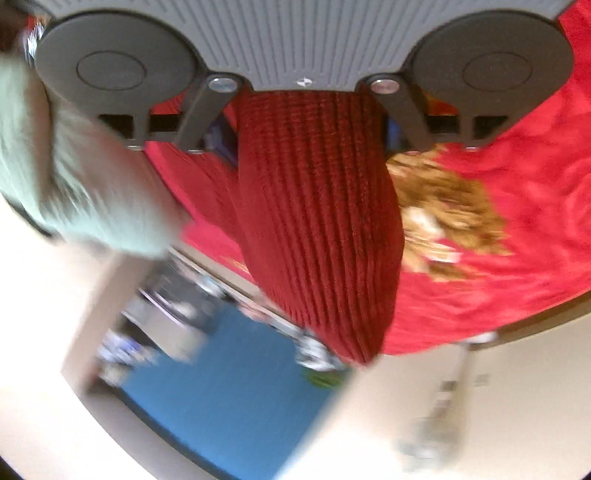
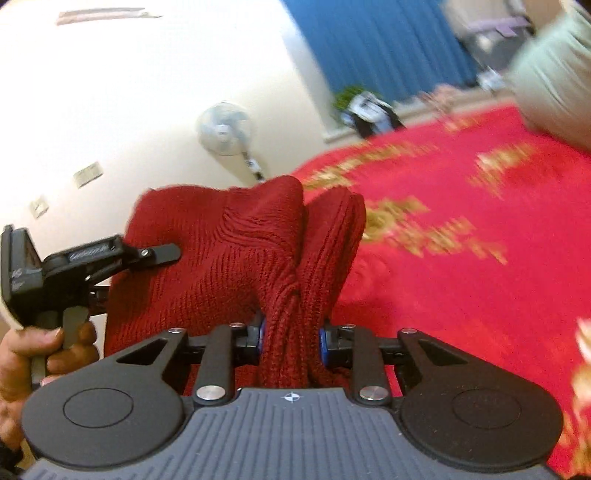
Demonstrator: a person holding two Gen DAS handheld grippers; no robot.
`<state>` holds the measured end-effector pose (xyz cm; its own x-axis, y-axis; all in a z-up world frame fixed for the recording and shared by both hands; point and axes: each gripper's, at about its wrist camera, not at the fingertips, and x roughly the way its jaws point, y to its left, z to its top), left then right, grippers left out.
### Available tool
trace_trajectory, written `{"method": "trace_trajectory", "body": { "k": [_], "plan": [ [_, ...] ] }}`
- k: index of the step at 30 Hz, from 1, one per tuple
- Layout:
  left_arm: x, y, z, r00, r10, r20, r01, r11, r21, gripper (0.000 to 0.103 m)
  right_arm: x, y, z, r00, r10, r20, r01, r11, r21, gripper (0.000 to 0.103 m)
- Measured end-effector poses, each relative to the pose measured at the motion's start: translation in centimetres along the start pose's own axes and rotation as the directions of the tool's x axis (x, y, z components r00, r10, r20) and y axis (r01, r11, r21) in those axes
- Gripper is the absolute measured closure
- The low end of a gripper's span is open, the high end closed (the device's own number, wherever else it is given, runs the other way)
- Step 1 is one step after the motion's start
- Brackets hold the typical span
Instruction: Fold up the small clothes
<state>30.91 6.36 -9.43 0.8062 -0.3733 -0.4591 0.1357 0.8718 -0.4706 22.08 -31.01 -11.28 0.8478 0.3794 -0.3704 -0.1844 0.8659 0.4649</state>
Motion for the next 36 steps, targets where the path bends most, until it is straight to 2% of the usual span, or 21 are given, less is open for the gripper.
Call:
{"method": "trace_trajectory", "body": {
  "k": [1,3,5,6,8,10,12,13,14,15,16,19,23,25,27,29,31,32,33,34,36],
  "plan": [
    [0.6,1.1,0.2,0.999,0.038,-0.032,-0.039,0.999,-0.024,0.02,1.1,0.6,0.0,1.0,-0.007,-0.014,0.006,0.999,-0.034,0.077],
    [2.0,3.6,-0.1,0.981,0.114,-0.158,-0.126,0.99,-0.069,0.021,4.1,0.9,-0.5,0.991,-0.058,-0.123,0.049,0.996,-0.079,0.077],
    [1.3,4.6,-0.3,0.969,0.164,-0.183,-0.177,0.983,-0.056,0.025,6.9,0.3,-1.5,0.959,-0.135,-0.251,0.114,0.989,-0.097,0.076],
    [0.5,4.7,-0.2,0.972,0.161,-0.17,-0.17,0.985,-0.037,0.025,7.4,0.0,-1.8,0.951,-0.154,-0.269,0.13,0.986,-0.103,0.076],
    [-1.4,4.6,-0.2,0.98,0.128,-0.149,-0.131,0.991,-0.009,0.025,7.3,-0.1,-1.4,0.957,-0.145,-0.253,0.127,0.988,-0.086,0.076],
    [-2.5,5.1,-0.5,0.98,0.074,-0.183,-0.074,0.997,0.004,0.025,6.8,-0.5,-1.1,0.959,-0.124,-0.257,0.113,0.992,-0.058,0.076],
    [-2.2,4.5,-1.9,0.962,0.024,-0.272,-0.012,0.999,0.044,0.023,6.5,-0.4,-1.2,0.957,-0.121,-0.262,0.108,0.992,-0.062,0.075],
    [-1.5,4.2,-3.0,0.944,0.039,-0.327,-0.012,0.996,0.083,0.023,6.4,-0.5,-1.2,0.955,-0.118,-0.271,0.107,0.993,-0.055,0.072],
    [-0.6,4.0,-4.0,0.92,0.089,-0.382,-0.041,0.99,0.133,0.015,6.6,-0.8,-1.1,0.952,-0.117,-0.283,0.11,0.993,-0.039,0.069],
    [0.0,4.1,-4.8,0.907,0.129,-0.4,-0.073,0.986,0.152,0.009,6.8,-1.3,-1.2,0.947,-0.118,-0.299,0.119,0.993,-0.014,0.061],
    [0.1,4.3,-5.1,0.906,0.133,-0.402,-0.087,0.987,0.133,0.009,6.8,-1.7,-1.1,0.943,-0.117,-0.311,0.127,0.992,0.014,0.054],
    [0.4,5.5,-5.1,0.911,0.052,-0.408,-0.068,0.997,-0.024,0.01,5.7,-2.6,-1.5,0.943,-0.095,-0.32,0.122,0.99,0.065,0.053],
    [1.3,5.9,-6.2,0.901,-0.014,-0.434,-0.04,0.992,-0.116,0.013,5.1,-2.6,-2.4,0.934,-0.085,-0.347,0.102,0.994,0.03,0.053],
    [1.4,5.1,-6.1,0.919,0.006,-0.395,-0.038,0.997,-0.073,0.024,5.0,-2.5,-2.5,0.932,-0.087,-0.351,0.095,0.995,0.005,0.066],
    [0.5,4.9,-5.0,0.945,-0.004,-0.328,-0.015,0.998,-0.055,0.039,4.5,-2.1,-1.7,0.945,-0.071,-0.319,0.073,0.997,-0.005,0.078],
    [-0.4,5.3,-3.8,0.969,0.004,-0.246,-0.02,0.998,-0.064,0.04,3.3,-1.2,-0.8,0.965,0.002,-0.261,0.003,1.0,0.019,0.081],
    [-0.8,5.3,-3.7,0.97,0.051,-0.239,-0.059,0.998,-0.026,0.04,3.1,-0.4,-0.6,0.967,0.039,-0.252,-0.037,0.999,0.014,0.081],
    [-0.3,5.2,-4.1,0.957,0.08,-0.28,-0.085,0.996,-0.005,0.035,3.6,0.0,-1.0,0.959,0.036,-0.282,-0.037,0.999,0.002,0.081],
    [0.1,5.1,-4.5,0.945,0.094,-0.314,-0.098,0.995,0.003,0.031,4.4,0.3,-1.8,0.943,-0.003,-0.334,-0.009,0.999,-0.036,0.08],
    [0.0,4.9,-4.5,0.942,0.096,-0.322,-0.098,0.995,0.011,0.031,4.9,0.4,-2.5,0.929,-0.044,-0.368,0.019,0.997,-0.069,0.079],
    [-1.2,3.9,-4.1,0.953,0.104,-0.285,-0.099,0.995,0.032,0.033,4.8,-0.5,-3.4,0.93,-0.046,-0.364,0.032,0.999,-0.044,0.078]
  ]
}}
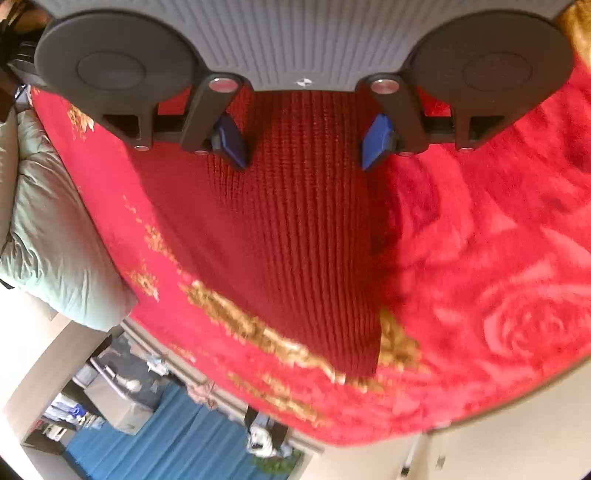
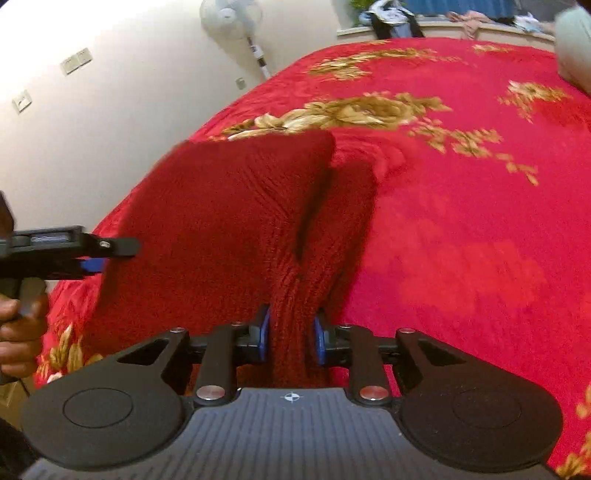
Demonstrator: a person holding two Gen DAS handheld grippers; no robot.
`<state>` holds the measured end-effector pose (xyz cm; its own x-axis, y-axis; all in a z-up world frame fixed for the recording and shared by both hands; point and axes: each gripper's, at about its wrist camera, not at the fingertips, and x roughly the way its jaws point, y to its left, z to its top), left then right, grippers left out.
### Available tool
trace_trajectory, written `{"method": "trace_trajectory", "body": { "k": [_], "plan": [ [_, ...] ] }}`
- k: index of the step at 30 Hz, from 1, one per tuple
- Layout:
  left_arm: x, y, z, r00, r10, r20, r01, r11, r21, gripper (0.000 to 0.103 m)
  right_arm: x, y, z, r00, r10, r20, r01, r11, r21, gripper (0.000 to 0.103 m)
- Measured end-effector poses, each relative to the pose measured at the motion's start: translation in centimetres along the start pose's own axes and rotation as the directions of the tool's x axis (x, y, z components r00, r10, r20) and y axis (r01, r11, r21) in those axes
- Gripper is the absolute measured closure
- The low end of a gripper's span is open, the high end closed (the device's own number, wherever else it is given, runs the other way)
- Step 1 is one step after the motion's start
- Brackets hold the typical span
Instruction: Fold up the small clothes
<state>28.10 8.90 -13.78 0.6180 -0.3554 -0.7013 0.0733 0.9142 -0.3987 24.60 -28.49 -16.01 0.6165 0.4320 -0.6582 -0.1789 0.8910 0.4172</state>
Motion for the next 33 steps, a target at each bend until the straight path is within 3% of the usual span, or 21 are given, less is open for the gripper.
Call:
{"method": "trace_trajectory", "body": {
  "k": [2,5,9,11,13,16,19,21,23,26,29,33],
  "plan": [
    [-1.8,-0.2,-0.4,0.999,-0.033,0.036,0.032,0.999,0.025,0.033,-0.3,-0.7,-0.2,1.0,0.019,0.017,-0.02,0.999,0.037,0.079],
    [0.4,-0.7,-1.7,0.995,0.038,-0.097,-0.029,0.996,0.088,0.032,-0.8,-0.3,-0.4,0.999,0.01,0.034,-0.01,1.0,0.0,0.082],
    [-0.3,-1.8,-2.2,0.996,0.005,-0.09,0.005,0.994,0.113,0.035,-2.1,0.4,0.9,0.996,-0.015,0.087,0.017,1.0,-0.015,0.084],
    [0.6,-2.0,-3.1,0.99,0.032,-0.139,-0.011,0.99,0.143,0.037,-1.3,0.0,1.0,0.996,-0.069,0.05,0.07,0.997,-0.015,0.084],
    [0.8,-2.4,-3.3,0.985,0.053,-0.161,-0.028,0.987,0.159,0.037,-0.1,-0.3,0.4,0.997,-0.077,-0.021,0.077,0.997,-0.017,0.078],
    [-1.2,-2.7,-3.2,0.986,0.074,-0.152,-0.055,0.991,0.123,0.037,-1.2,-0.3,-0.1,0.995,-0.097,-0.011,0.097,0.995,-0.016,0.065],
    [-4.4,-4.6,-3.9,0.982,0.18,-0.057,-0.165,0.965,0.204,0.022,-3.5,-0.4,-0.8,0.991,-0.133,0.015,0.134,0.99,-0.045,0.054],
    [-7.0,-6.9,-5.0,0.966,0.252,0.055,-0.258,0.93,0.263,0.006,-6.1,0.1,-1.6,0.979,-0.187,0.081,0.193,0.977,-0.086,0.053],
    [-10.0,-9.1,-6.5,0.948,0.279,0.156,-0.314,0.905,0.286,0.0,-8.8,0.4,-2.6,0.974,-0.173,0.146,0.188,0.977,-0.097,0.053],
    [-14.0,-11.8,-9.4,0.927,0.268,0.262,-0.34,0.895,0.289,0.0,-13.4,1.2,-4.7,0.955,-0.144,0.259,0.173,0.981,-0.091,0.048],
    [-16.8,-13.5,-12.6,0.902,0.261,0.345,-0.361,0.894,0.266,0.0,-16.7,2.1,-6.8,0.92,-0.157,0.359,0.199,0.976,-0.084,0.035],
    [-17.8,-14.5,-16.0,0.875,0.298,0.381,-0.392,0.899,0.197,0.0,-17.7,3.2,-9.6,0.886,-0.173,0.43,0.225,0.971,-0.075,0.029]
  ]
}}
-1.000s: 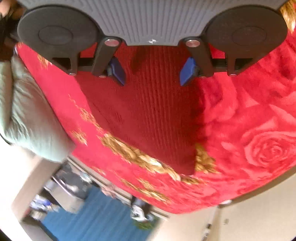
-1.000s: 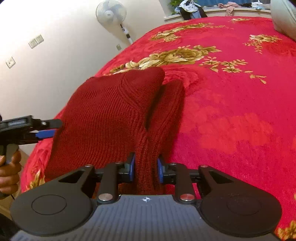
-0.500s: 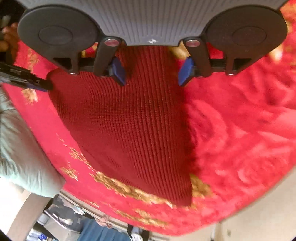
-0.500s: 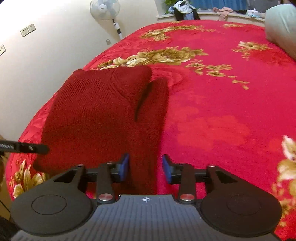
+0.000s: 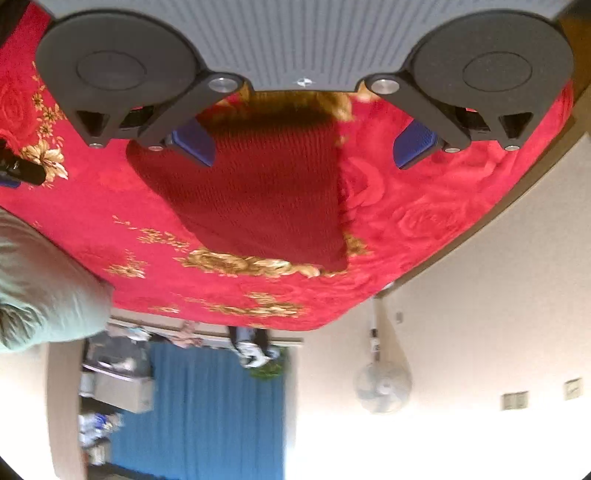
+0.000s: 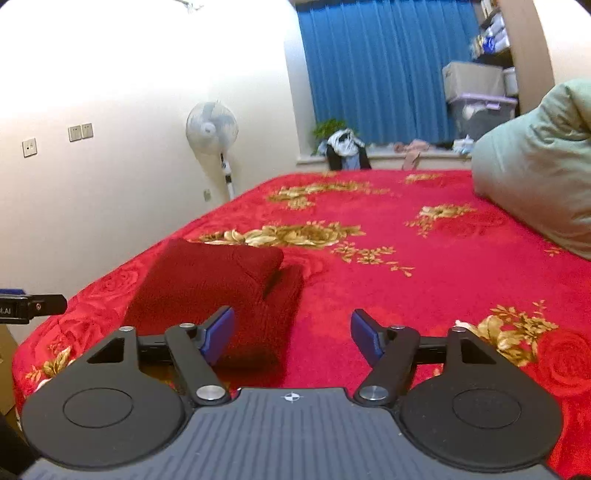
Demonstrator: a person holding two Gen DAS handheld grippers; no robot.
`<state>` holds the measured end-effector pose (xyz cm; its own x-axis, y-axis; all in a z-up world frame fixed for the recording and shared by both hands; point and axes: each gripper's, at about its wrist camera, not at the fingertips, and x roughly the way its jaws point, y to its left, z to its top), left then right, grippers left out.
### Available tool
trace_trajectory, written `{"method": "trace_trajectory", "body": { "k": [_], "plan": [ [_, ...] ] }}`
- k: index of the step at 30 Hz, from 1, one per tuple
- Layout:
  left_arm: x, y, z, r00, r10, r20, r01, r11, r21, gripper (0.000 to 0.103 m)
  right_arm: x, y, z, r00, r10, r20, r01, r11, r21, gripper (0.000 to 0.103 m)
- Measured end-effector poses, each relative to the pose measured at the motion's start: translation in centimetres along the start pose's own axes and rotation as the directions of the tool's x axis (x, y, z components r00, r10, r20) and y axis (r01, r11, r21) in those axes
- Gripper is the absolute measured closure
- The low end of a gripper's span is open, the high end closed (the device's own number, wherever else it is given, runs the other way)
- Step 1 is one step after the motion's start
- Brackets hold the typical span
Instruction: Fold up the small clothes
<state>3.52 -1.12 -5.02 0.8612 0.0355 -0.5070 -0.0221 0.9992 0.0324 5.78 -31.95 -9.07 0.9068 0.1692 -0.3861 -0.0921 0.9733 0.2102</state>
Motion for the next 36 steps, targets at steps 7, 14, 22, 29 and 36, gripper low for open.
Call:
{"method": "trace_trajectory", "body": {
  "k": [7,14,22,29,36],
  "plan": [
    [1.6,-1.7,-1.2,0.998,0.034,-0.045,-0.034,0.999,0.016,0.0,2.4,3.0,-3.0,0.996,0.01,-0.084,-0.011,1.0,-0.015,0.029],
    [3.5,-2.1,-1.7,0.994,0.035,-0.101,-0.035,0.999,-0.003,0.0,4.9,5.3,-3.0,0.991,-0.013,-0.135,0.017,0.999,0.028,0.027],
    [4.3,-2.5,-1.9,0.994,0.024,-0.107,-0.027,0.999,-0.024,0.0,5.9,6.4,-3.0,0.99,-0.008,-0.143,0.009,1.0,0.006,0.026],
    [4.5,-3.2,-1.9,0.995,0.026,-0.096,-0.027,1.0,-0.009,0.0,5.7,6.0,-3.1,0.993,-0.018,-0.119,0.018,1.0,-0.008,0.025],
    [4.5,-3.6,-2.0,0.995,0.024,-0.093,-0.025,1.0,-0.004,0.0,5.6,6.0,-3.3,0.994,-0.012,-0.112,0.01,1.0,-0.023,0.025]
  ]
}}
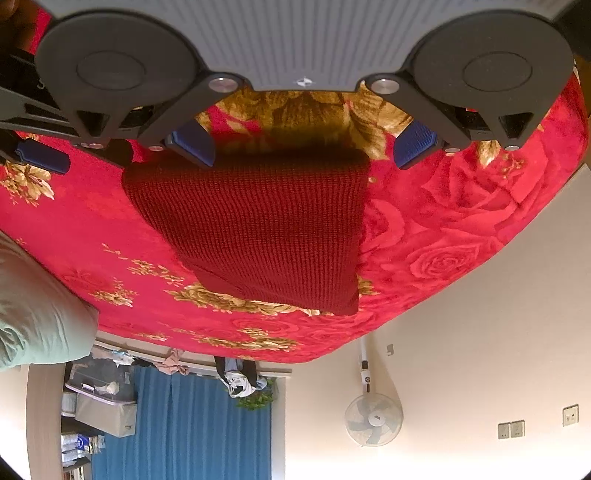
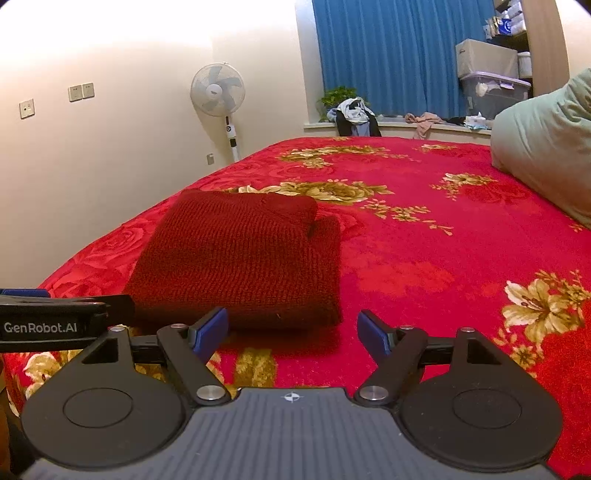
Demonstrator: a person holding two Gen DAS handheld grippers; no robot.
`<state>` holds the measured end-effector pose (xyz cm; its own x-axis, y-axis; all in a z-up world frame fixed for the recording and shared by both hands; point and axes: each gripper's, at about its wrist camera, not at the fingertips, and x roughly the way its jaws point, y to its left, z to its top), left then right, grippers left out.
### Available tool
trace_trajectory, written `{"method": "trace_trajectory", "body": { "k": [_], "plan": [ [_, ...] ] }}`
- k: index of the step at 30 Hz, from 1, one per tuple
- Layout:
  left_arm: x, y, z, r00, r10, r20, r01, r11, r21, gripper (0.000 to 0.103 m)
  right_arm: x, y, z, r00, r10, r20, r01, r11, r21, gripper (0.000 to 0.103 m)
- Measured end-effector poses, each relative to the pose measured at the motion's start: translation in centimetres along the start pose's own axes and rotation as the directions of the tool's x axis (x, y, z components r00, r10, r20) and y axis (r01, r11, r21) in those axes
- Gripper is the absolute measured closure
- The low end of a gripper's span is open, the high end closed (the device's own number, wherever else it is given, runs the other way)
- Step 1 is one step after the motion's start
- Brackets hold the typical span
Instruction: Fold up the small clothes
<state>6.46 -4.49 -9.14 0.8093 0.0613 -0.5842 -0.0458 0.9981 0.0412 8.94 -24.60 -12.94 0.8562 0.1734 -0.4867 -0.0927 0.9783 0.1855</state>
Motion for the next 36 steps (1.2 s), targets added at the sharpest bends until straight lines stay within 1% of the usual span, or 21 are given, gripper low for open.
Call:
{"method": "trace_trajectory", "body": {
  "k": [14,29,36],
  "plan": [
    [0.0,0.09,-0.13,1.0,0.0,0.004,0.0,1.0,0.006,0.0,-0.15,-0.29,-0.17,1.0,0.018,0.014,-0.018,1.0,-0.004,0.025],
    [0.09,0.17,-0.21,1.0,0.002,0.003,-0.002,1.0,0.01,0.0,-0.14,-0.32,-0.18,1.0,0.019,0.013,-0.019,1.0,-0.003,0.025],
    [0.16,0.42,-0.15,1.0,-0.009,0.006,0.009,1.0,0.009,0.0,0.04,-0.26,-0.3,1.0,0.015,0.007,-0.015,1.0,-0.007,0.025]
  ]
}}
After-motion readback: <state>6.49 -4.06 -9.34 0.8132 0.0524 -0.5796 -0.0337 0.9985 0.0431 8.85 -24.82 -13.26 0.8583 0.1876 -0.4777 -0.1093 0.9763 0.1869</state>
